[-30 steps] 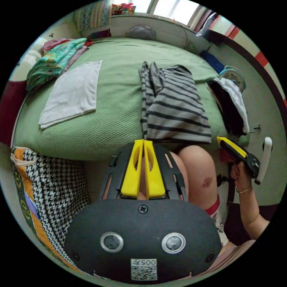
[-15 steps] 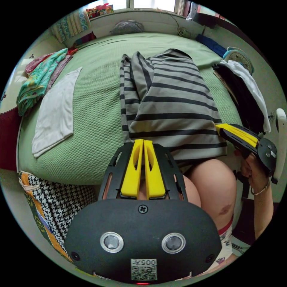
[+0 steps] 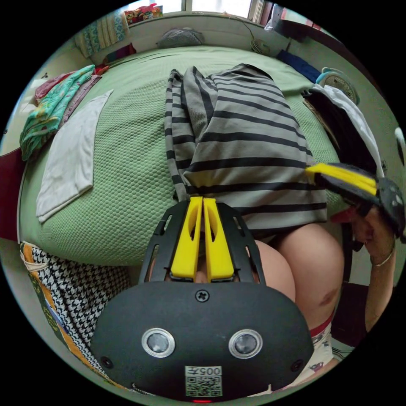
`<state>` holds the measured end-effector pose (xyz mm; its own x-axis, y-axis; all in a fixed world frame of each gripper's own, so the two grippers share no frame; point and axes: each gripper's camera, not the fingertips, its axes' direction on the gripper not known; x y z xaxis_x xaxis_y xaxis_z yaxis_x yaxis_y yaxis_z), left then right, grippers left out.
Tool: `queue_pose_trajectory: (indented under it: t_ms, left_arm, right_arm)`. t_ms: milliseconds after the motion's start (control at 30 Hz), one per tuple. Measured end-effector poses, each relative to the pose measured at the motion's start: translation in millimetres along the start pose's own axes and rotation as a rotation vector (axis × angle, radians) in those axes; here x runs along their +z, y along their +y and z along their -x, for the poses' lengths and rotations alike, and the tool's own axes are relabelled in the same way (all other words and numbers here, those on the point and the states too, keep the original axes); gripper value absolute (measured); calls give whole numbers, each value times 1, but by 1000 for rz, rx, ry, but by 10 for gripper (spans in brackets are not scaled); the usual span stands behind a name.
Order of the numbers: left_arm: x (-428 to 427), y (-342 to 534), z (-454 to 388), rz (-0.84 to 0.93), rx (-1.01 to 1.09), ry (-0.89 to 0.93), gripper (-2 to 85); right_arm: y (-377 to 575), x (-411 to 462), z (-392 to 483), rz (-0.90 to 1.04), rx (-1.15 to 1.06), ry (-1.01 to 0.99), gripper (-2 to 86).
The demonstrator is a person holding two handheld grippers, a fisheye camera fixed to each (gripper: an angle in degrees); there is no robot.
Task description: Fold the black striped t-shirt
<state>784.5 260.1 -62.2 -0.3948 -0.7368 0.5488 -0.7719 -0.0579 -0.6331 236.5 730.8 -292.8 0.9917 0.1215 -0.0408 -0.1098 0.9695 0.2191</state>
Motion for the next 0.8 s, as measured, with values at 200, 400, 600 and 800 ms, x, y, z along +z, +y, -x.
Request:
queue_pose_trajectory:
  t_ms: [200, 400, 600, 800]
  left_arm:
    - [7, 5, -3, -16, 19, -23, -6]
    - [12, 9, 4, -16, 12, 17, -6]
    - [16, 13, 8, -19, 23, 18, -6]
    - [19, 18, 13, -26, 34, 21, -6]
  right_arm:
    - [-89, -11, 12, -135, 8, 18, 43]
    - [-179, 28, 26, -70, 30, -63, 67]
    - [-196, 56, 29, 14, 1, 31, 28]
    - [-182, 11, 27, -164, 41, 19, -13]
